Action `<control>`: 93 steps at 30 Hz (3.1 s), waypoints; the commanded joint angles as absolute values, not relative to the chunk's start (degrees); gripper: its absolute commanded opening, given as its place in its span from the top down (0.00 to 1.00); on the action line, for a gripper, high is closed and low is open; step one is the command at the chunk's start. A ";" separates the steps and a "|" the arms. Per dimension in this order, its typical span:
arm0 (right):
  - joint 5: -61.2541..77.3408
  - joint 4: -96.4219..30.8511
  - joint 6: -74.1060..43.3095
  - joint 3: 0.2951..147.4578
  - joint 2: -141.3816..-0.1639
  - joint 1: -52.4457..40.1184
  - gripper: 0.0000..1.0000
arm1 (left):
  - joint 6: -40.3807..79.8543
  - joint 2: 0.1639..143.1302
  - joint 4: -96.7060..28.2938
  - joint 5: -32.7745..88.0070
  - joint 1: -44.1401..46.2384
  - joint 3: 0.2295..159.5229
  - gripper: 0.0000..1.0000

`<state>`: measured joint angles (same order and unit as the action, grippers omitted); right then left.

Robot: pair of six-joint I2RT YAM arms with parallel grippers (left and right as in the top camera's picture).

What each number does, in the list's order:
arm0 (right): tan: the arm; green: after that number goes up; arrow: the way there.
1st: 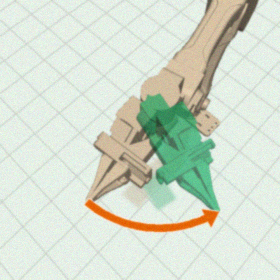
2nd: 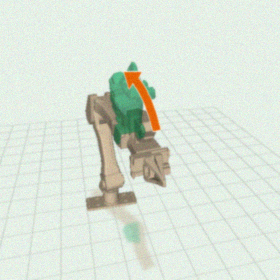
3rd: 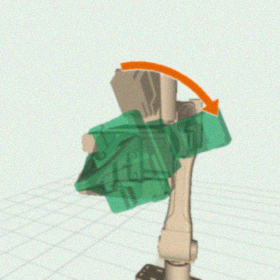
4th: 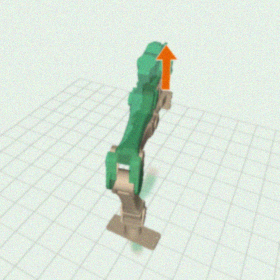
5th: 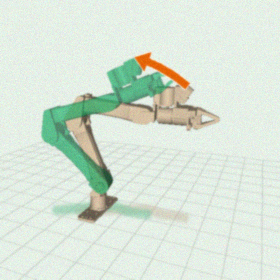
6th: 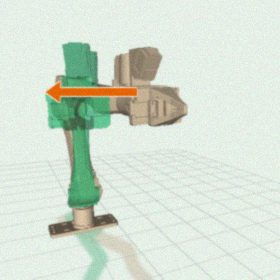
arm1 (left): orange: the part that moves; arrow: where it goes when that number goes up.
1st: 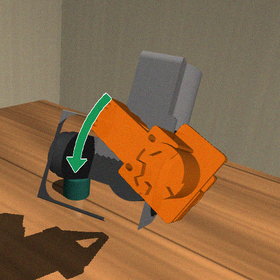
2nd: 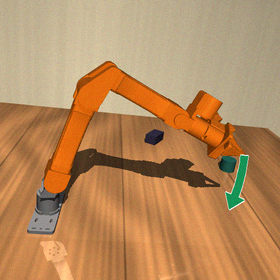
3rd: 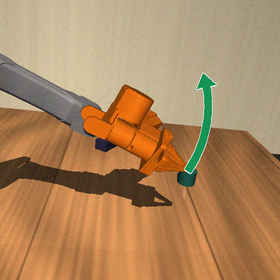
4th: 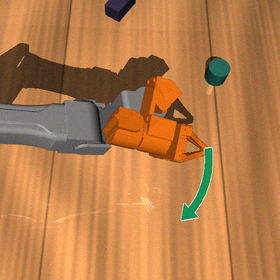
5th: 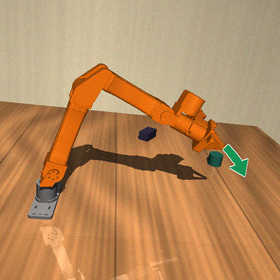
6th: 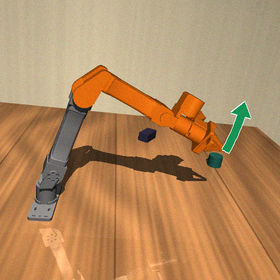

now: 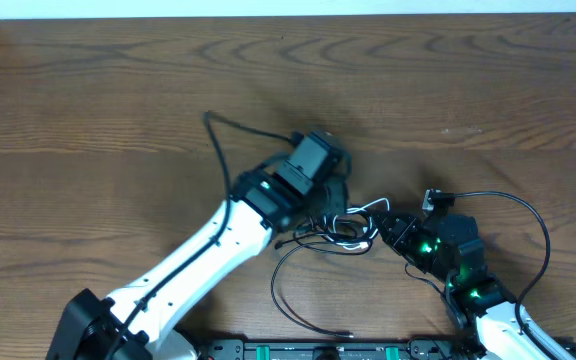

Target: Untangle cables

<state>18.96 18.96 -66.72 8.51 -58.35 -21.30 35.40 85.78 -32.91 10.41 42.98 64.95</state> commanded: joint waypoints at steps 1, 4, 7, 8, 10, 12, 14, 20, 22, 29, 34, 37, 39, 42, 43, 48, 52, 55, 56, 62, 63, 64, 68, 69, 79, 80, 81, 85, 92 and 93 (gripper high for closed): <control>19.33 16.97 -65.49 8.84 -58.15 -20.73 0.96 | 13.39 85.84 -34.24 7.90 45.10 64.93 0.52; 19.16 14.68 -65.49 8.84 -58.15 -20.21 0.96 | 5.96 85.84 -35.57 7.90 46.04 64.93 0.52; 19.29 13.65 -65.52 8.84 -58.15 -18.94 0.97 | 3.18 85.84 -36.80 7.90 46.37 64.93 0.54; 19.90 13.65 -65.52 8.84 -58.15 -18.50 0.98 | 2.04 85.84 -37.12 7.90 46.50 64.82 0.56; 20.45 13.67 -65.54 8.84 -58.15 -17.58 0.98 | 0.84 85.84 -37.19 7.90 46.96 64.36 0.57; 20.78 13.65 -65.54 8.84 -58.15 -16.67 0.97 | 0.36 85.84 -37.01 7.88 47.70 63.83 0.57; 20.75 13.65 -65.54 8.84 -58.15 -15.86 0.96 | -0.05 85.91 -36.95 7.86 48.86 63.53 0.56; 20.67 12.10 -65.54 8.84 -58.15 -15.42 0.96 | -0.38 86.08 -36.16 0.69 54.54 63.46 0.49; 20.51 11.57 -65.54 8.84 -58.15 -15.42 0.96 | -0.36 86.35 -35.66 -1.85 56.62 63.31 0.49; 19.88 10.24 -65.54 8.84 -58.15 -15.29 0.96 | 0.95 89.86 -34.24 -4.23 61.98 63.16 0.48; 19.88 8.73 -65.54 8.84 -58.15 -14.26 0.95 | 3.29 93.86 -33.47 -9.82 63.68 63.13 0.49; 19.88 7.18 -65.52 8.84 -58.15 -13.13 0.95 | 3.73 94.74 -33.28 -10.63 63.83 63.11 0.49; 20.12 6.02 -64.71 8.84 -58.15 -11.55 0.95 | 3.73 94.74 -32.80 -10.63 63.83 63.11 0.49; 21.96 5.72 -63.55 8.84 -58.15 -9.69 0.95 | 3.70 94.74 -31.75 -10.59 63.86 63.07 0.49; 22.92 5.50 -63.55 8.84 -58.15 -8.95 0.95 | 3.70 94.74 -31.48 -10.57 63.83 63.00 0.49; 24.01 4.49 -63.51 8.84 -58.15 -7.01 0.95 | 3.70 94.74 -30.50 -9.85 63.86 61.78 0.49; 23.94 4.45 -63.55 8.84 -58.15 -6.98 0.95 | 3.70 94.74 -30.33 -7.90 64.14 60.40 0.49; 23.94 4.43 -63.55 8.84 -58.15 -6.94 0.94 | 3.70 94.76 -30.22 -7.03 64.51 59.77 0.49; 23.92 4.43 -63.55 8.84 -58.15 -6.94 0.94 | 3.68 94.78 -30.17 -6.90 64.69 59.68 0.48; 23.97 3.95 -63.53 8.84 -58.15 -6.94 0.93 | 2.87 95.72 -27.57 -6.98 64.86 59.29 0.37; 23.97 3.79 -63.51 8.84 -58.15 -6.94 0.92 | 2.35 96.31 -27.00 -6.98 64.86 59.29 0.36; 23.94 3.62 -63.48 8.84 -58.15 -6.94 0.92 | 2.35 97.14 -26.57 -7.03 64.84 59.29 0.35; 23.94 3.44 -62.92 8.84 -58.15 -6.94 0.92 | 2.17 100.07 -25.28 -7.99 64.86 59.31 0.34; 23.94 3.38 -62.87 8.84 -58.15 -6.94 0.92 | 2.17 100.33 -25.12 -8.95 64.84 59.31 0.35; 23.97 1.52 -62.48 8.84 -58.15 -6.94 0.93 | 2.17 102.39 -21.63 -11.68 64.69 59.29 0.50; 23.97 1.04 -62.48 8.84 -58.15 -6.94 0.93 | 2.17 102.76 -21.43 -11.68 64.69 59.29 0.54; 23.97 0.91 -62.48 8.84 -58.15 -6.94 0.93 | 2.17 102.85 -21.37 -11.73 64.69 59.29 0.62; 23.97 0.62 -62.48 8.84 -58.13 -6.94 0.93 | 2.22 102.76 -21.28 -12.32 64.69 59.31 0.89; 23.94 0.58 -61.52 8.84 -58.13 -6.94 0.95 | 4.78 99.66 -21.76 -12.32 64.69 59.31 0.93; 23.94 0.54 -60.88 8.84 -58.13 -6.94 0.96 | 5.08 98.76 -21.71 -12.29 64.64 59.31 0.93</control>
<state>23.68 0.84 -63.31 8.51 -58.35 -7.35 3.18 101.84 -21.32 -11.27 64.73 59.57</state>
